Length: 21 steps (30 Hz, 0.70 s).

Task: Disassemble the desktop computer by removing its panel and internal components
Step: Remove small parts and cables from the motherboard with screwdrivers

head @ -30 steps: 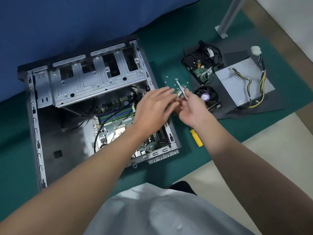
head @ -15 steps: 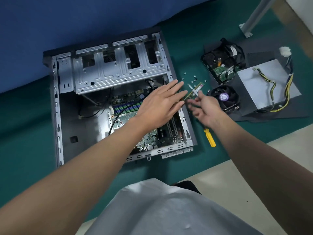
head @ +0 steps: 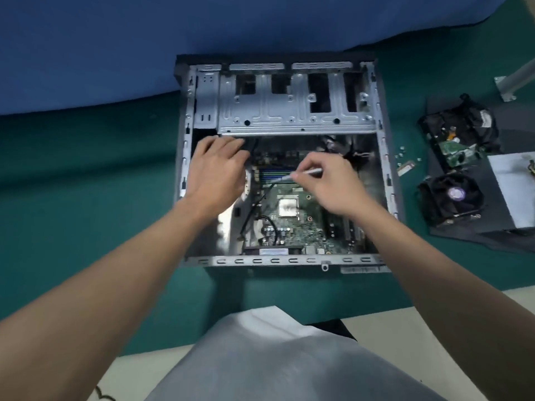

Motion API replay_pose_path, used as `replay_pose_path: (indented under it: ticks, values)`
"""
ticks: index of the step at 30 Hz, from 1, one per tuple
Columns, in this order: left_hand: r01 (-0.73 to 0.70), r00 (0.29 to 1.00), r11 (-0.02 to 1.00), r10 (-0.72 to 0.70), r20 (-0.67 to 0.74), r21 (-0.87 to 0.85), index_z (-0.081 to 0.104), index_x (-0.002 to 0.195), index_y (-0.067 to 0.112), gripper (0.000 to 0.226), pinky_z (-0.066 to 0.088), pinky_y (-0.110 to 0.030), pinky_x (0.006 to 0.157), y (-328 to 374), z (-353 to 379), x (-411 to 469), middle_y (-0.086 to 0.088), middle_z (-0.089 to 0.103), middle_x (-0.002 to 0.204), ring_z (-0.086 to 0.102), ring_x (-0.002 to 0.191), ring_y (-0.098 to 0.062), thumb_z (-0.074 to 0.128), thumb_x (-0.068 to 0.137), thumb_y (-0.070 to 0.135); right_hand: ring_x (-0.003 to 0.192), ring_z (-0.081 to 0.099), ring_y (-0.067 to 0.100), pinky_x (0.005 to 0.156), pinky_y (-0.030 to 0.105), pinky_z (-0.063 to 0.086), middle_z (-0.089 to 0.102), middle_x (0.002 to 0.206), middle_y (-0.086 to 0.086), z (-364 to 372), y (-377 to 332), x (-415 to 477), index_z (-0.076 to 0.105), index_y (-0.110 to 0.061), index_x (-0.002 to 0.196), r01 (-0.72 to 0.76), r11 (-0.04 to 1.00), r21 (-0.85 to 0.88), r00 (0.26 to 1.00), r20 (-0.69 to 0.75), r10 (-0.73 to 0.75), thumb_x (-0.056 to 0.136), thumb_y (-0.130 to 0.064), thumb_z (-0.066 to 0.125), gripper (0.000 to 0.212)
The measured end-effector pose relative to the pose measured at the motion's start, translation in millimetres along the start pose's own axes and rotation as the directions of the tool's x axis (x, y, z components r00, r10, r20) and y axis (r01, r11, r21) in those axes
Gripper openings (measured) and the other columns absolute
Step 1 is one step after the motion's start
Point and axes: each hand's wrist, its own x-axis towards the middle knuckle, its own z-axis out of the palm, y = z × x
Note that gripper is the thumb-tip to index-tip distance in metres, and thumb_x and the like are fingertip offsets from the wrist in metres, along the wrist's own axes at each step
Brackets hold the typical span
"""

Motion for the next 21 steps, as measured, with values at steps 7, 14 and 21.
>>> replay_pose_path:
  ticks: [7, 14, 21]
  values:
    - [0.025, 0.999, 1.000, -0.025, 0.024, 0.000, 0.066, 0.118, 0.010, 0.038, 0.021, -0.037, 0.106, -41.4, -3.6, -16.5, -0.008, 0.053, 0.139, 0.045, 0.129, -0.027, 0.061, 0.080, 0.016, 0.069, 0.058, -0.008, 0.072, 0.026, 0.049, 0.063, 0.076, -0.021, 52.8, -9.7, 11.2, 0.069, -0.024, 0.082, 0.216, 0.957, -0.193, 0.891, 0.440, -0.112, 0.084, -0.027, 0.071, 0.004]
    - [0.002, 0.996, 0.996, -0.010, -0.088, -0.090, 0.062, 0.117, 0.004, 0.039, 0.033, -0.037, 0.094, -41.0, -2.4, -11.2, -0.010, 0.058, 0.124, 0.048, 0.118, -0.031, 0.057, 0.079, 0.012, 0.088, 0.035, 0.008, 0.068, 0.032, 0.029, 0.065, 0.085, -0.009, 81.5, -5.2, 15.0, 0.070, -0.021, 0.093, 0.333, 0.878, -0.345, 0.810, 0.581, -0.079, 0.088, -0.033, 0.066, 0.013]
    - [-0.016, 0.997, 0.999, 0.013, 0.072, 0.040, 0.011, 0.154, 0.009, 0.083, 0.006, -0.035, 0.118, -40.5, 8.9, -10.1, -0.004, 0.012, 0.162, 0.010, 0.148, -0.019, 0.055, 0.085, 0.023, 0.092, 0.040, 0.013, 0.069, 0.031, 0.033, 0.064, 0.085, -0.001, 96.3, -1.8, 15.9, 0.070, -0.018, 0.094, 0.336, 0.857, -0.391, 0.813, 0.580, -0.054, 0.090, -0.028, 0.064, 0.013]
